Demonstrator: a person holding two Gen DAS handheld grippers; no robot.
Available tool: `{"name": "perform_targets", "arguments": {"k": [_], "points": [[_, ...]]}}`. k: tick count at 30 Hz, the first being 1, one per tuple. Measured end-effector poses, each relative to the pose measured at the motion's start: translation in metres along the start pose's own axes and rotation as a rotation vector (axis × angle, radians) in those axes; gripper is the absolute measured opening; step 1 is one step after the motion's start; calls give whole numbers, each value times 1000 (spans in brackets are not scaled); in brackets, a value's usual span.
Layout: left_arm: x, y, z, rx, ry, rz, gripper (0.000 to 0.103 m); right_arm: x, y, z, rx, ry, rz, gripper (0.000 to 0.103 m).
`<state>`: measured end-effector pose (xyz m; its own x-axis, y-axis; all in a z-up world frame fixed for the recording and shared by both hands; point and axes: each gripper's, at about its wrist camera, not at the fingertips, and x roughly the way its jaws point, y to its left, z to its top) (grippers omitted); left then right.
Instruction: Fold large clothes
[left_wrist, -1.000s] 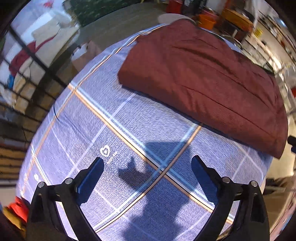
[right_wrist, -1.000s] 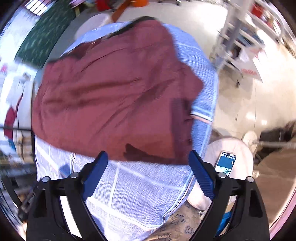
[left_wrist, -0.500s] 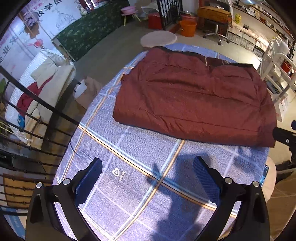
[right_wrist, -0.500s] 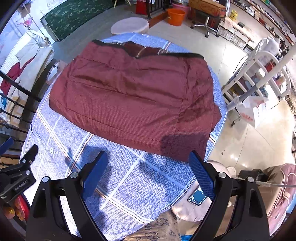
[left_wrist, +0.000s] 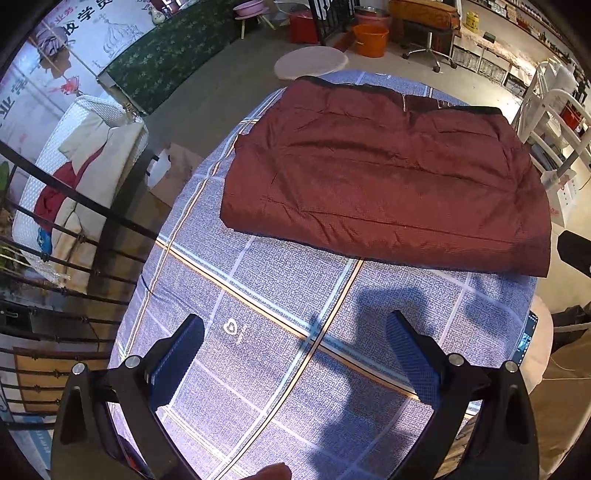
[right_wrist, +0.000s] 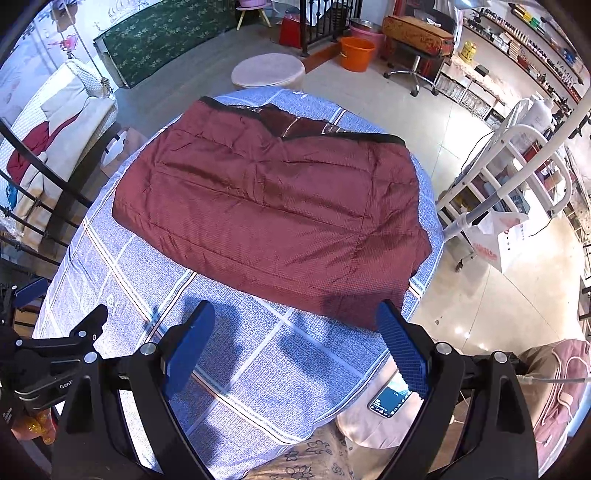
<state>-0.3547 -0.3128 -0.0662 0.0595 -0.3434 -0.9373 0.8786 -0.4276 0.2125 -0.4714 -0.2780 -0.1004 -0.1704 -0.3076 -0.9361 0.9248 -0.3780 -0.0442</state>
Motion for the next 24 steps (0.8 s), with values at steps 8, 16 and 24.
{"name": "perform_targets", "arguments": {"k": [8,16,24], "points": [[-5,-1,-1,4,-4,11,97,-2,1,-4,3,1,11,88],[-9,-2,-1,-1,-8,4,97,-1,1,-6,-1,5,12,88],[-8,-2,-3,-8,-1,12,97,1,1,-7,-1,14,23,88]]}}
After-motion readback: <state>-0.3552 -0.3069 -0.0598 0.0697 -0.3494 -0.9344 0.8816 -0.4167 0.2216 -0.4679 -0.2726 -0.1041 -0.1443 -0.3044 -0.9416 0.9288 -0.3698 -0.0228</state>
